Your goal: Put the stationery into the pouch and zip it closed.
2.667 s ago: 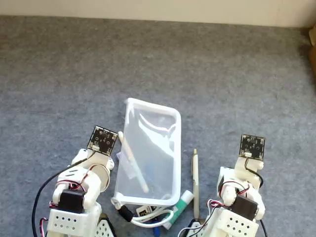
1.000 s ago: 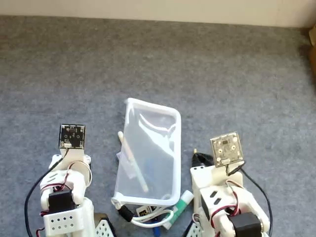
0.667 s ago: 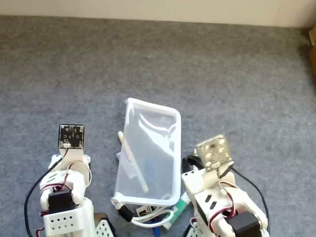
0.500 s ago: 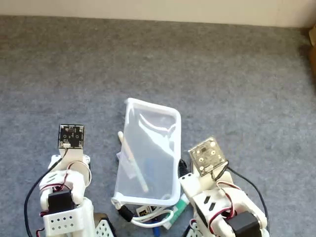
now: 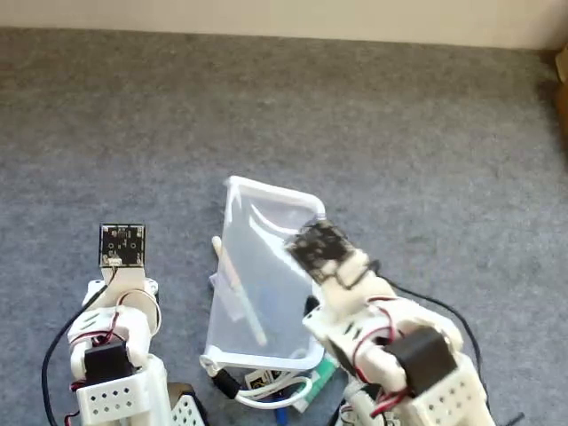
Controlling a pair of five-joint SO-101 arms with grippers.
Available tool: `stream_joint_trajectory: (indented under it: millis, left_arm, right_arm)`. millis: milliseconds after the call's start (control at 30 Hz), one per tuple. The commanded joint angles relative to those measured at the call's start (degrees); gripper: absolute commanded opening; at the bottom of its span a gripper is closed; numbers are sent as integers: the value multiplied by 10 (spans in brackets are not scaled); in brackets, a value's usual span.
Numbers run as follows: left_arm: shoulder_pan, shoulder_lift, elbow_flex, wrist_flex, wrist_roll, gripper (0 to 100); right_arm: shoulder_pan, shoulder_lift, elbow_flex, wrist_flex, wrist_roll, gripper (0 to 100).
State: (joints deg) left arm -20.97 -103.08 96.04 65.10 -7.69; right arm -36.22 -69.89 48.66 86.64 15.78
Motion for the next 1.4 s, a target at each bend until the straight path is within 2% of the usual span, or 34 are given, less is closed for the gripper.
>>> stream_joint_trajectory:
  millis: [0,200,267,533,667,833,1033,1200,1367]
  left_arm:
    - [-8,0,12,-13,-4,10]
    - [-8,0,12,-13,-4,10]
    - [-8,0,12,-13,-4,9]
    - [-9,0,12,-13,-4,9]
    - [-9,0,12,-13,-4,9]
    - [-9,0,12,-13,-4,9]
    - [-9,0,12,-13,-4,9]
    - [-9,0,12,-13,-4,9]
    - [-9,0,12,-12,-4,9]
  right_arm:
    - [-85,42,-36,23,8,211]
    - [-199,44,25,10,5,211]
    - [-217,45,44,0,4,212]
    - [-221,50,67,-34,10,214]
    - [-237,90,79,-37,46,214]
    - [-252,156,79,-60,44,214]
    - [-255,169,80,-78,44,214]
    - [-301,174,84,-88,25,214]
    - [-340,174,128,-145,4,214]
